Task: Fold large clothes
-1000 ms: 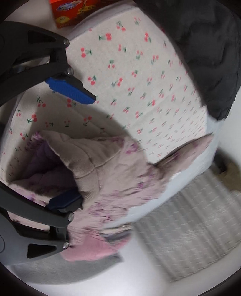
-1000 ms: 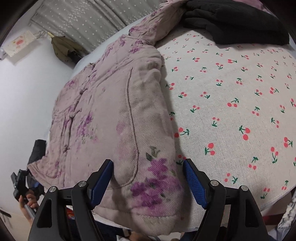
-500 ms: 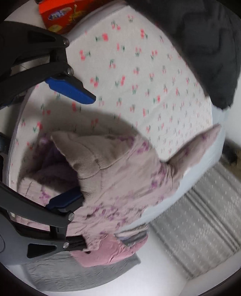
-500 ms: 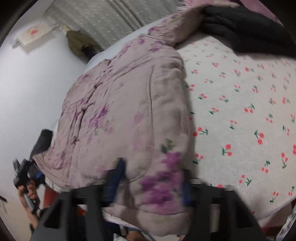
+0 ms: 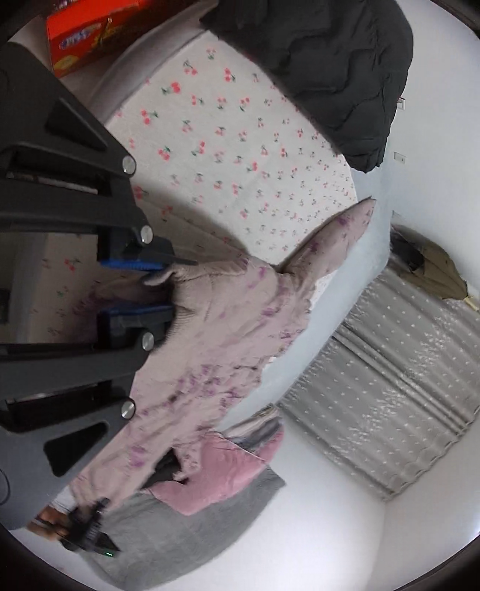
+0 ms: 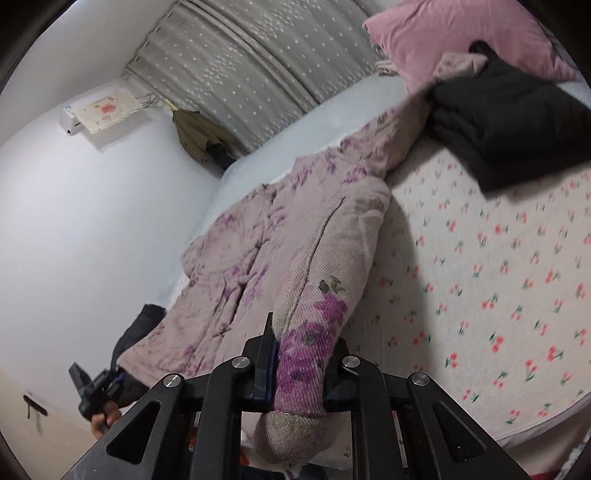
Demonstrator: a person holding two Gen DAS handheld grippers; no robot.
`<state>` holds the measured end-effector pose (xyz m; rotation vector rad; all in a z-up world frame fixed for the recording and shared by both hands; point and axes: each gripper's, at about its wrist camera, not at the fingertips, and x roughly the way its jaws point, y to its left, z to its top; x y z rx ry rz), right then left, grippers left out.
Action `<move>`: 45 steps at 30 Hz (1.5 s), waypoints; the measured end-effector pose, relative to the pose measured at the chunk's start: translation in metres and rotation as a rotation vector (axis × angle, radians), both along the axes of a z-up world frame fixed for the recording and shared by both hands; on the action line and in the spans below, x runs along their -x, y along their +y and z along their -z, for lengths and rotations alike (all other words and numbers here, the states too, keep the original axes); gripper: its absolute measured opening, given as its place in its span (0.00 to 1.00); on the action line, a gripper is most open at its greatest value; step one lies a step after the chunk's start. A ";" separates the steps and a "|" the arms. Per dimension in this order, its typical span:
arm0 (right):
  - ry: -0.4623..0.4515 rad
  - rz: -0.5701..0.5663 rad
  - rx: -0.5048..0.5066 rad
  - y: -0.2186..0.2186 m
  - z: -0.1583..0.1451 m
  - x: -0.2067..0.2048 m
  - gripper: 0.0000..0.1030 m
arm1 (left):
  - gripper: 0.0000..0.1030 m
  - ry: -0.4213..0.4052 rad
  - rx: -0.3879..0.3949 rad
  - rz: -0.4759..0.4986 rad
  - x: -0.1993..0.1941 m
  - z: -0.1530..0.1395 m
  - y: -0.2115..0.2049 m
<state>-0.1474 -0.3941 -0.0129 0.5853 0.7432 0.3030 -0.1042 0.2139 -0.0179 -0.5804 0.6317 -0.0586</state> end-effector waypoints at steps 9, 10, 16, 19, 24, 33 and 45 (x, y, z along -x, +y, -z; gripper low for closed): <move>0.304 0.044 -0.012 -0.019 0.094 -0.035 0.23 | 0.25 0.104 -0.045 0.035 0.008 0.017 0.005; 0.276 0.034 0.005 -0.017 0.089 -0.034 0.24 | 0.30 0.091 -0.033 0.030 0.012 0.016 0.009; 0.272 0.066 -0.033 -0.022 0.089 -0.032 0.34 | 0.64 0.034 0.057 -0.071 0.025 0.016 0.036; 0.271 0.105 -0.015 -0.024 0.089 -0.028 0.49 | 0.74 0.119 0.027 -0.080 0.010 0.027 0.031; 0.316 0.083 0.011 -0.014 0.099 -0.030 0.61 | 0.77 0.403 -0.006 0.018 -0.043 0.077 -0.001; 0.240 0.027 0.025 0.000 0.086 -0.031 0.20 | 0.23 0.300 -0.109 0.051 -0.035 0.062 -0.022; 0.252 -0.005 0.020 -0.004 0.057 -0.026 0.17 | 0.22 0.365 -0.138 -0.023 -0.022 0.058 -0.036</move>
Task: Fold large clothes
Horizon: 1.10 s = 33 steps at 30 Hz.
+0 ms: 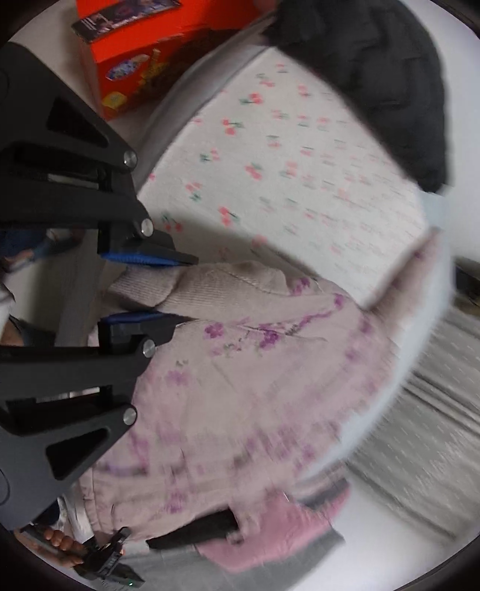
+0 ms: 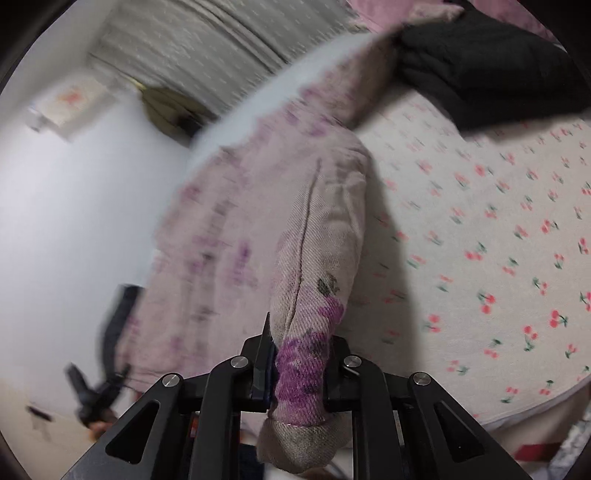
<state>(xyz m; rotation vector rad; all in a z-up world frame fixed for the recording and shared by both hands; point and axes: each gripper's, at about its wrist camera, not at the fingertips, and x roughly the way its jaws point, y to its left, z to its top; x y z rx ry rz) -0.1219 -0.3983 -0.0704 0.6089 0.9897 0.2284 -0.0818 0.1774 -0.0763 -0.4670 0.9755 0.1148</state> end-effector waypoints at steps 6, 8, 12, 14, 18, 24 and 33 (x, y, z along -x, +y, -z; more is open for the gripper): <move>0.022 -0.005 0.038 -0.005 0.015 -0.006 0.24 | 0.36 0.030 -0.027 -0.006 -0.002 -0.002 0.005; 0.023 -0.012 0.057 -0.003 0.014 -0.007 0.26 | 0.42 0.017 -0.010 -0.025 0.004 -0.009 0.006; 0.030 0.070 0.069 -0.015 0.009 -0.002 0.28 | 0.55 -0.065 -0.030 -0.064 0.022 -0.038 0.018; 0.003 0.126 0.126 -0.026 -0.001 0.007 0.29 | 0.59 -0.096 -0.058 -0.082 0.026 -0.052 0.021; -0.067 0.308 0.270 -0.045 -0.030 0.017 0.35 | 0.66 -0.131 -0.058 -0.072 0.005 -0.070 0.008; -0.121 0.030 0.239 0.028 -0.040 -0.039 0.53 | 0.68 -0.132 -0.011 0.113 -0.087 -0.082 -0.079; 0.010 -0.219 0.418 0.111 0.031 -0.092 0.60 | 0.68 0.107 -0.110 0.213 -0.179 0.033 -0.142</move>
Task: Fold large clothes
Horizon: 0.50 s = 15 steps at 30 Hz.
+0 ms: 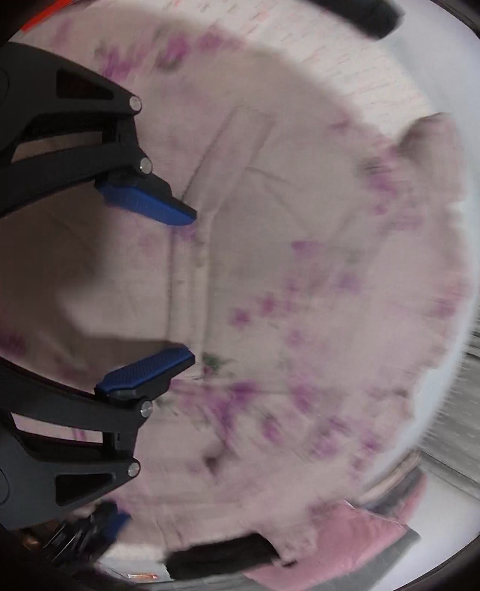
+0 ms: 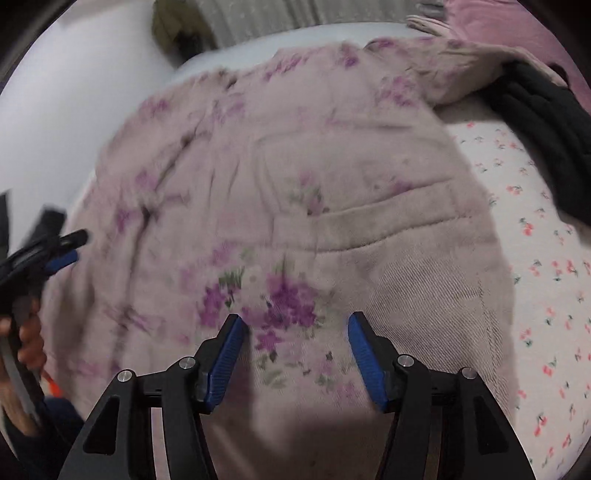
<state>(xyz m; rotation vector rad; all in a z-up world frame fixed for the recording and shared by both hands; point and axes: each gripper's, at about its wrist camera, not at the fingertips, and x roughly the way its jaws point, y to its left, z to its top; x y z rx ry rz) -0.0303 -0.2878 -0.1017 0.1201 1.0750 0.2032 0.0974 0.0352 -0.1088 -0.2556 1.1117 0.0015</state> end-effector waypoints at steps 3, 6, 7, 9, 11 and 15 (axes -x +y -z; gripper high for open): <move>-0.015 -0.064 0.054 0.008 0.000 0.006 0.63 | 0.68 -0.027 -0.046 0.046 -0.006 -0.012 -0.010; 0.008 -0.024 -0.027 -0.002 -0.015 -0.005 0.63 | 0.68 -0.052 0.054 -0.004 -0.016 -0.028 -0.001; -0.012 0.005 -0.073 -0.010 -0.026 -0.010 0.63 | 0.68 -0.075 0.098 -0.003 -0.020 -0.034 0.000; -0.064 0.032 -0.120 -0.021 -0.042 -0.021 0.63 | 0.69 -0.113 0.105 0.008 -0.031 -0.040 -0.004; -0.094 0.058 -0.126 -0.033 -0.056 -0.039 0.66 | 0.71 -0.129 0.089 0.016 -0.043 -0.040 -0.007; -0.048 0.092 -0.122 -0.047 -0.061 -0.087 0.66 | 0.71 -0.058 0.093 0.003 -0.075 -0.013 -0.007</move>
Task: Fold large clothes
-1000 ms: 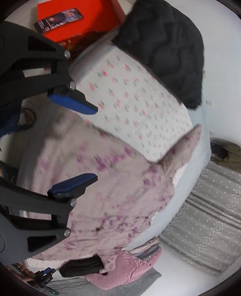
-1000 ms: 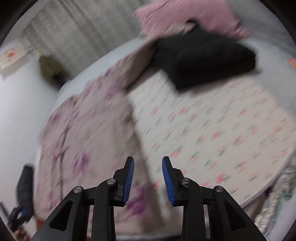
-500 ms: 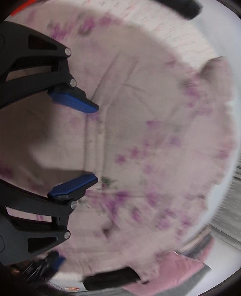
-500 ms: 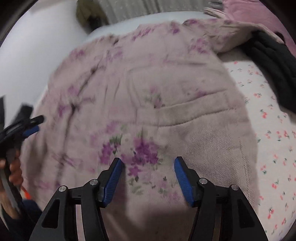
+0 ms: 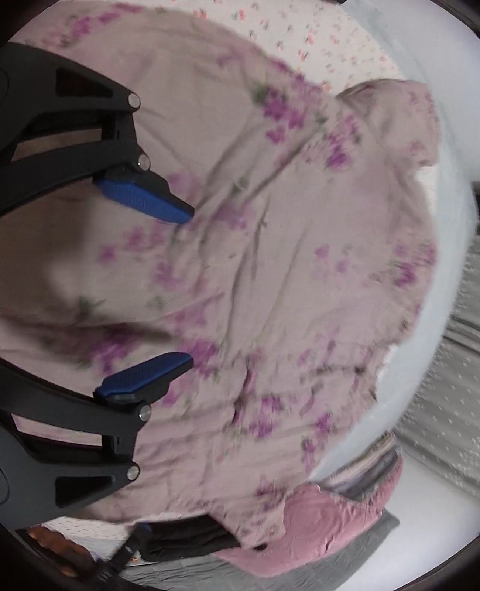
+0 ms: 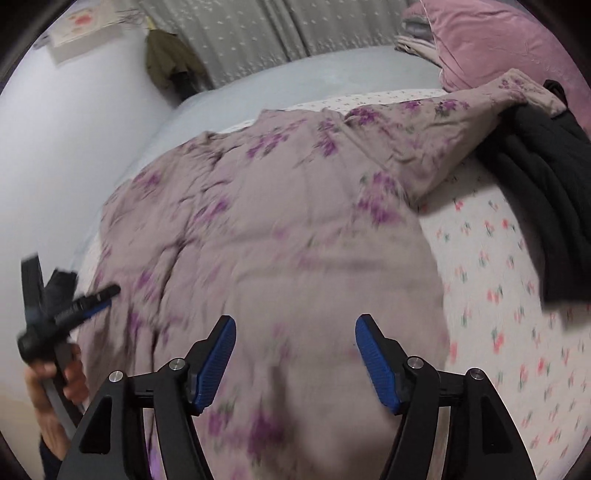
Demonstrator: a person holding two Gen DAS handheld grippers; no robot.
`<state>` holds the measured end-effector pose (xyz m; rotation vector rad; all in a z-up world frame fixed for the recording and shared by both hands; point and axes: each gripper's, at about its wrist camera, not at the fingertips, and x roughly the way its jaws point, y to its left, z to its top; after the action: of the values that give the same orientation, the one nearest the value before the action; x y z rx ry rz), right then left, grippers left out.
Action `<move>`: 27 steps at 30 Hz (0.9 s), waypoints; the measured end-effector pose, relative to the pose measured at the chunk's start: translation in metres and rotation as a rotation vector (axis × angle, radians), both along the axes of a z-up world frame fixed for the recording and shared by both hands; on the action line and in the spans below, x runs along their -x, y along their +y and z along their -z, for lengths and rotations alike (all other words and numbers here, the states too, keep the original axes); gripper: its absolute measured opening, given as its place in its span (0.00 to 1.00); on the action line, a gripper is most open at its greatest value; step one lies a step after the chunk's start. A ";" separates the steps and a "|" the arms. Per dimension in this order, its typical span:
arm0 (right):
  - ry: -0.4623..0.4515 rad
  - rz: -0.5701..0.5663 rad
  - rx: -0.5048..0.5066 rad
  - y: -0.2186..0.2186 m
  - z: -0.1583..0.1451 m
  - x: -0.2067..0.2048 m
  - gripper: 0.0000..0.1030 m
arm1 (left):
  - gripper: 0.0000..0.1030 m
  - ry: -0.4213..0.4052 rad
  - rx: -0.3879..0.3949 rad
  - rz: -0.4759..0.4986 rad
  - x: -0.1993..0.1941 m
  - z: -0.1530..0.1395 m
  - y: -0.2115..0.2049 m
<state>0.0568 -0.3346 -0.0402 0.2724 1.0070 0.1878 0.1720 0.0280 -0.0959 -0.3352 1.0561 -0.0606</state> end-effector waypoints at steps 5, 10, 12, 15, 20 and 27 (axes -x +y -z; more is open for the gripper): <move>0.067 -0.069 0.043 0.019 0.032 -0.068 0.66 | 0.78 0.001 -0.068 0.015 -0.013 0.011 -0.009; 0.134 -0.166 0.195 0.045 0.068 -0.092 0.78 | 0.79 -0.015 -0.080 0.032 -0.014 0.011 -0.009; 0.120 -0.195 0.222 0.047 0.060 -0.092 0.78 | 0.79 -0.058 -0.041 -0.006 -0.012 0.002 -0.003; 0.029 -0.127 0.207 0.025 0.039 -0.091 0.77 | 0.79 -0.125 -0.053 0.005 -0.009 -0.008 -0.004; -0.092 0.129 0.101 -0.063 -0.011 -0.095 0.77 | 0.79 -0.093 -0.073 0.021 -0.013 -0.002 -0.004; -0.165 0.362 -0.046 -0.172 -0.054 -0.105 0.77 | 0.79 -0.112 -0.013 0.001 -0.011 -0.005 0.005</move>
<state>0.1619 -0.5063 0.0142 0.4683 0.7753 -0.0950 0.1832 0.0327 -0.0906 -0.3162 0.9455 -0.0722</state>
